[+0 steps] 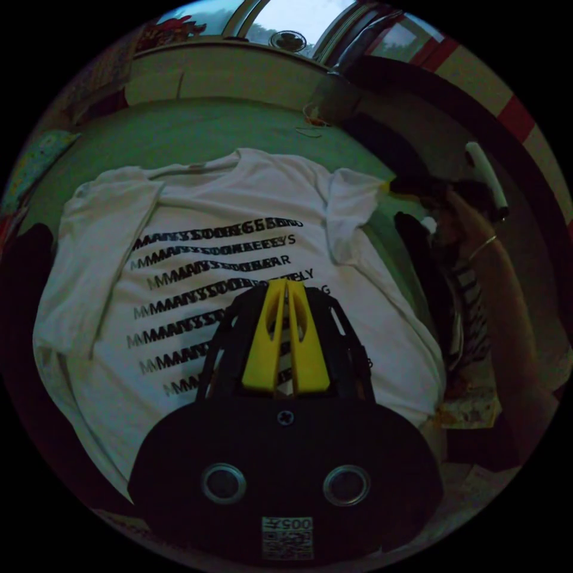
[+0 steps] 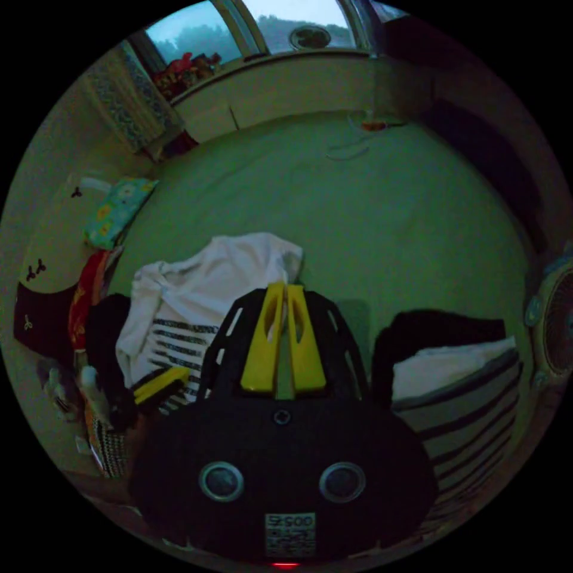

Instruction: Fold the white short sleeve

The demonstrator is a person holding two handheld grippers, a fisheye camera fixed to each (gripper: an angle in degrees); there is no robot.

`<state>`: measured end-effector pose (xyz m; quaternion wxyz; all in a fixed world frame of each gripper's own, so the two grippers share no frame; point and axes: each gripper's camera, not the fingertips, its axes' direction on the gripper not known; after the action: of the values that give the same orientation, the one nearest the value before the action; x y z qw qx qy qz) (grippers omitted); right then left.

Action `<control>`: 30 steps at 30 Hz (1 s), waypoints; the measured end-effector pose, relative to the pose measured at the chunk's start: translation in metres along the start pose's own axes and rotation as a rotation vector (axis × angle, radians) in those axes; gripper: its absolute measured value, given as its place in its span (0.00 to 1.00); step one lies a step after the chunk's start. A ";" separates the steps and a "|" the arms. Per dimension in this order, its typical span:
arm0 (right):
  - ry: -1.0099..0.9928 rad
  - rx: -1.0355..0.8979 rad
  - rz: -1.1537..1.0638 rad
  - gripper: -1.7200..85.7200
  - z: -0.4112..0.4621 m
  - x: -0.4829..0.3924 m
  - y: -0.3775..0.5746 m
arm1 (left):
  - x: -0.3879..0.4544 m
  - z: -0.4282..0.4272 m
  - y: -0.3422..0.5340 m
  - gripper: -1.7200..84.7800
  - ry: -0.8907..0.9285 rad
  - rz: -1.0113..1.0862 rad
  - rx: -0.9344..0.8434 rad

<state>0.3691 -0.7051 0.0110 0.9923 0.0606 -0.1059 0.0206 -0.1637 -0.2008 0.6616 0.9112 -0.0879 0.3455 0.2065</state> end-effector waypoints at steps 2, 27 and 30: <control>-0.069 -0.036 -0.039 0.02 0.006 -0.026 -0.025 | -0.001 0.001 0.000 0.01 -0.011 0.004 -0.007; 0.089 -0.263 -0.201 0.08 0.085 -0.005 0.039 | -0.043 -0.015 -0.011 0.01 0.022 -0.018 0.001; 0.082 -0.194 -0.186 0.02 0.071 0.006 0.037 | -0.051 -0.018 -0.015 0.01 0.020 -0.029 -0.002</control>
<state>0.3582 -0.6773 0.0850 0.9946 -0.0268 -0.0604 -0.0794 -0.2019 -0.2354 0.6823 0.9104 -0.0958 0.3533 0.1930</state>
